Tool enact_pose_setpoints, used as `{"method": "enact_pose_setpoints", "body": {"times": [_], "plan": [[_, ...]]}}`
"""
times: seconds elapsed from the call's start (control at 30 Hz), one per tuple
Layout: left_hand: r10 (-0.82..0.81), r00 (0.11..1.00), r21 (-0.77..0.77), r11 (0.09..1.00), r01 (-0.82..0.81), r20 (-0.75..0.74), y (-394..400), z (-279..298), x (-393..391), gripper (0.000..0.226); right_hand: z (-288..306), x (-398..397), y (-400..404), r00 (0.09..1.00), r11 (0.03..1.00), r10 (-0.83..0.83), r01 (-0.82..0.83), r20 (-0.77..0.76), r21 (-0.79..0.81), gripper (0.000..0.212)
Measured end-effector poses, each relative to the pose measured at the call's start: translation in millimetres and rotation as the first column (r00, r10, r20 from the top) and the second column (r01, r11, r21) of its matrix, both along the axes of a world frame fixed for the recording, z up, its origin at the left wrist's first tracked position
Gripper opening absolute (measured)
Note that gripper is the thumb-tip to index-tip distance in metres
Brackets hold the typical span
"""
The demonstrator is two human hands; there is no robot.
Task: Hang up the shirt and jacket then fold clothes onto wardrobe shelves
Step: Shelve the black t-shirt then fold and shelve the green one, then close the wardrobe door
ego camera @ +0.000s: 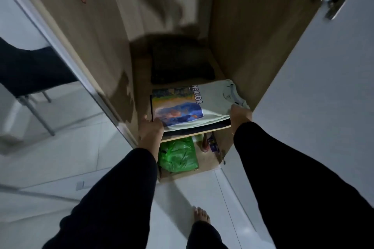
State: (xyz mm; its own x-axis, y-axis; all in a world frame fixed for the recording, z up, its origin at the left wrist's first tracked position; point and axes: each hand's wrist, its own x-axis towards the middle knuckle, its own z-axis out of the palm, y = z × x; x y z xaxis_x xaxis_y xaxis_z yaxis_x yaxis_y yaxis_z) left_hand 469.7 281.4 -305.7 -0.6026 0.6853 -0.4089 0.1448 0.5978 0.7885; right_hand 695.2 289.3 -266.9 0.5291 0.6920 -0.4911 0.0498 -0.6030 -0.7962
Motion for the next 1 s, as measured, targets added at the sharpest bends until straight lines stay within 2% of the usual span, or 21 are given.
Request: {"method": "enact_pose_setpoints", "body": {"times": [0.07,0.23,0.4,0.5,0.57,0.7,0.83,0.9,1.0], "plan": [[-0.101,0.995,0.078,0.992,0.102,-0.013,-19.0,32.6,4.1,0.057,29.2,-3.6,-21.7,0.997,0.994,-0.057,0.052,0.047,0.099,0.052],[-0.378,0.92,0.233,0.89,0.392,-0.104,-84.8,100.1,7.4,0.069,114.5,-16.8,-104.0,0.987,0.942,-0.066,0.014,0.144,0.335,0.059],[-0.575,0.794,0.305,0.734,0.607,-0.196,-172.3,172.7,24.8,0.073,188.5,-16.5,-216.2,0.933,0.866,-0.145,-0.041,0.328,0.499,0.06],[-0.653,0.712,0.34,0.629,0.699,-0.257,-212.1,214.0,48.5,0.072,232.7,-3.3,-269.8,0.871,0.846,-0.217,-0.057,0.44,0.53,0.062],[-0.694,0.645,0.353,0.544,0.761,-0.321,-233.2,239.8,68.3,0.075,262.2,10.8,-301.1,0.813,0.835,-0.264,-0.077,0.519,0.545,0.062],[-0.749,0.522,0.394,0.371,0.841,-0.408,-271.0,280.6,124.4,0.083,319.5,53.5,-356.0,0.627,0.81,-0.391,-0.113,0.673,0.575,0.064],[-0.777,0.337,0.349,0.162,0.923,-0.532,-306.4,299.5,188.8,0.093,360.5,100.0,-396.5,0.459,0.829,-0.454,-0.096,0.764,0.551,0.066],[-0.77,0.294,0.342,0.106,0.934,-0.565,-318.0,306.0,220.7,0.098,374.5,121.5,-410.1,0.377,0.827,-0.487,-0.092,0.788,0.555,0.067],[-0.746,0.279,0.339,0.076,0.938,-0.605,-328.6,319.3,267.0,0.104,390.1,154.4,-420.8,0.286,0.859,-0.461,-0.094,0.84,0.503,0.071]]}}
